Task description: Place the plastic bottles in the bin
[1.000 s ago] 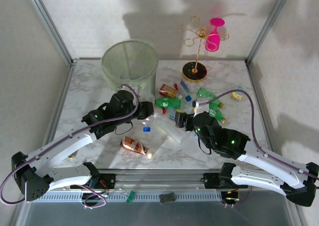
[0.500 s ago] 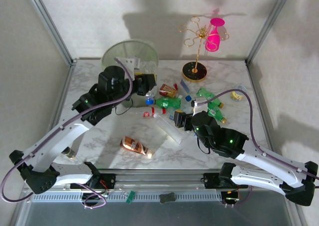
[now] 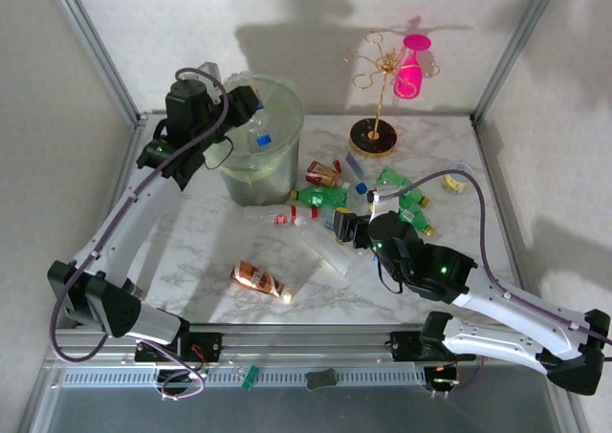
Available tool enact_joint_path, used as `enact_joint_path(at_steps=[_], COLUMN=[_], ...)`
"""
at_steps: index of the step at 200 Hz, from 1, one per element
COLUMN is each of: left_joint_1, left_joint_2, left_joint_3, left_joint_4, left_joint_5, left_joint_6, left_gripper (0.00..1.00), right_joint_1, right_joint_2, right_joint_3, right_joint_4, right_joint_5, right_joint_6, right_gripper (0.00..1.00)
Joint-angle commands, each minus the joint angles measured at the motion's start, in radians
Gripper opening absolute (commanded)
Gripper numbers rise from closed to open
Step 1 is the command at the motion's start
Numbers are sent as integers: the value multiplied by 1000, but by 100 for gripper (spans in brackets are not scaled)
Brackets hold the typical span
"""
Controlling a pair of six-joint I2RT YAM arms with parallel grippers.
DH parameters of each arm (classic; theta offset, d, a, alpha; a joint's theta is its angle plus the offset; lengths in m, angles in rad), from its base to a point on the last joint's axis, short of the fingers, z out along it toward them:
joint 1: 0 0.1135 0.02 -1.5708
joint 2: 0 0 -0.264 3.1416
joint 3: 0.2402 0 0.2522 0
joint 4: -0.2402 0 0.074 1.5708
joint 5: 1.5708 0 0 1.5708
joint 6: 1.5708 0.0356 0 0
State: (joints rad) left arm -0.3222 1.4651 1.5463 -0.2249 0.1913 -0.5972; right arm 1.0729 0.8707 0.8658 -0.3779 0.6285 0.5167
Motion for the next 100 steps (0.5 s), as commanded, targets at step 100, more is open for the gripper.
enact_joint_path(at_steps=[100], left_joint_1=[3], left_joint_2=[255], left_joint_3=[199], left_joint_4=[-148], left_joint_5=[-237], left_joint_6=[-174], left_gripper=[35], right_joint_1=[-39], right_joint_2=[20], right_joint_3=[10], right_joint_4=[58], right_joint_5=[14], right_joint_6=[-50], right_gripper=[80])
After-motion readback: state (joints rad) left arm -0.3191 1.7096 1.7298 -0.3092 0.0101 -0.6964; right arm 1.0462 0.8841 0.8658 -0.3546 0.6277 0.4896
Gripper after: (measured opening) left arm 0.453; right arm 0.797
